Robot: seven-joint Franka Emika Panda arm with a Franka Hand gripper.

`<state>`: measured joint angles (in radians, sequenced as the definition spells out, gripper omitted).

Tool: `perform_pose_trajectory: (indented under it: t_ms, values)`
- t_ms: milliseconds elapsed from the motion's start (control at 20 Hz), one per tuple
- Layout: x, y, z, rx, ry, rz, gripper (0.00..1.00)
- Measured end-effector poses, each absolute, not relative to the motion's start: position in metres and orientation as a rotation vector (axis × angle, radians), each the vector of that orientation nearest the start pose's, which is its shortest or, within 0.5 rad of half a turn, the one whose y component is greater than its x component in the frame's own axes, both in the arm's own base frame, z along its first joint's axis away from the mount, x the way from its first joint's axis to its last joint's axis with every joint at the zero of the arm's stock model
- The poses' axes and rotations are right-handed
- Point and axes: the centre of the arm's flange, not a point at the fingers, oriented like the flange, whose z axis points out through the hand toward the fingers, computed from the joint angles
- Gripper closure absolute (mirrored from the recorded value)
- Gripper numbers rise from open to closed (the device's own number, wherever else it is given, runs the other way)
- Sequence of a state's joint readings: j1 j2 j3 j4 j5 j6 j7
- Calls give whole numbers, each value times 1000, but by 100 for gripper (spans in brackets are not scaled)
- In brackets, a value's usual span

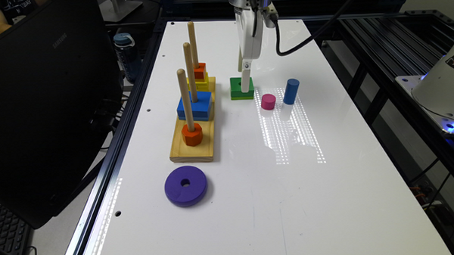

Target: Pick up green block.

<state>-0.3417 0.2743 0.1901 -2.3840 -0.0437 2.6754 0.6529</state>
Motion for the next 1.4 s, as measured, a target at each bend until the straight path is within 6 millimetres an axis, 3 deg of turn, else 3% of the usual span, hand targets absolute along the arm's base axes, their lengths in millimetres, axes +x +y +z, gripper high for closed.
perform_pose_trajectory:
  t_ms: [1000,1200,1400]
  values:
    - [504,-70,202,-2875,1168,-13,0]
    - [502,-70,174,-2867,1164,-9,0]
    - [507,-70,174,-2867,1164,-25,0]
